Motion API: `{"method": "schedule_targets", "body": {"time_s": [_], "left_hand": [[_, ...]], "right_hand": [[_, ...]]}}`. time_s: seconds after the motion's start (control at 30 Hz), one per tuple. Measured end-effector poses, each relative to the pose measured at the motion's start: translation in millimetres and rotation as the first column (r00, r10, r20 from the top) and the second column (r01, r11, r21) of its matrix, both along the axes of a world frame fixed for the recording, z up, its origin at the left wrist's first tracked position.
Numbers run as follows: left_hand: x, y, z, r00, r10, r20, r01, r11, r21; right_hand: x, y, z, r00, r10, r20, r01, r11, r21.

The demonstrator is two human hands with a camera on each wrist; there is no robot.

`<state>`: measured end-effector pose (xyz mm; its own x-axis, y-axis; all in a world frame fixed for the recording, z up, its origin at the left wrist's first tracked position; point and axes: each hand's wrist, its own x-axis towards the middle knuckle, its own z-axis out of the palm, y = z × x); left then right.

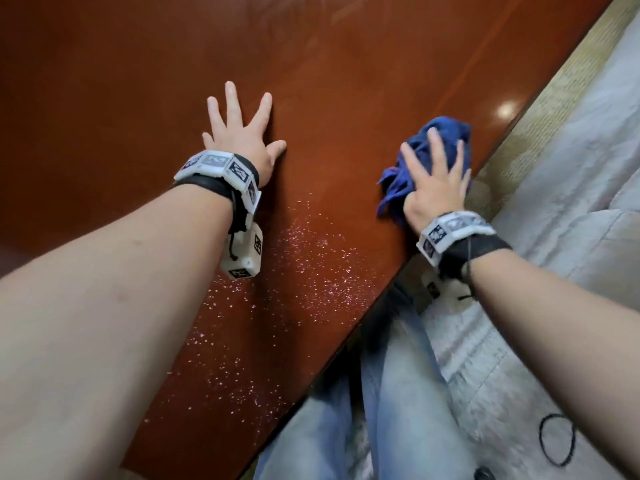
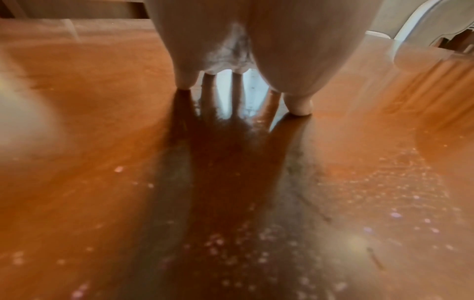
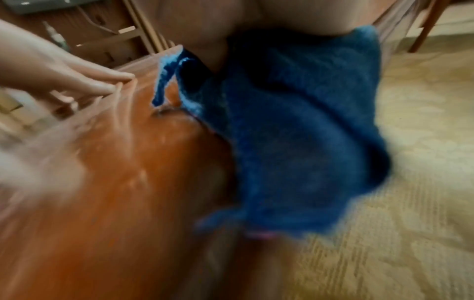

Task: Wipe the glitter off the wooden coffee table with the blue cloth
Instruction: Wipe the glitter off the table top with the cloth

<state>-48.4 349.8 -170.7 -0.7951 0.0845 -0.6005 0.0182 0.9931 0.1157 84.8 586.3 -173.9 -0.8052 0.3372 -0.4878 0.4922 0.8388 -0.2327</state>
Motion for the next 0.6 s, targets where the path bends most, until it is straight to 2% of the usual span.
{"method": "schedule_targets", "body": {"time_s": [0.1, 0.17, 0.27, 0.4, 0.5, 0.6], "left_hand": [[-1.8, -18.7, -0.7, 1.000, 0.001, -0.006, -0.001, 1.000, 0.003], [-2.2, -25.1, -1.2, 1.000, -0.007, -0.007, 0.007, 1.000, 0.008], [-2.3, -30.3, -1.4, 1.000, -0.015, -0.005, 0.015, 0.999, 0.030], [-2.2, -35.3, -2.1, 0.998, -0.041, -0.037, 0.042, 0.998, 0.041], [-3.0, -39.6, -2.0, 0.997, -0.066, -0.046, 0.067, 0.997, 0.028], [-6.2, -49.0, -0.8, 0.999, -0.034, -0.036, 0.035, 0.999, 0.033]], "right_hand": [[-33.6, -23.4, -5.3, 0.988, -0.152, -0.037, 0.154, 0.987, 0.052], [-51.7, -47.5, -8.4, 0.983, -0.173, -0.056, 0.177, 0.982, 0.060], [-56.7, -95.1, -8.7, 0.997, -0.039, -0.073, 0.043, 0.997, 0.058], [-15.4, -148.8, -4.0, 0.977, 0.208, -0.045, -0.212, 0.971, -0.110], [12.7, -127.0, -1.8, 0.958, 0.287, 0.021, -0.282, 0.952, -0.118], [10.0, -82.8, 1.3, 0.983, 0.181, 0.027, -0.180, 0.983, -0.035]]}}
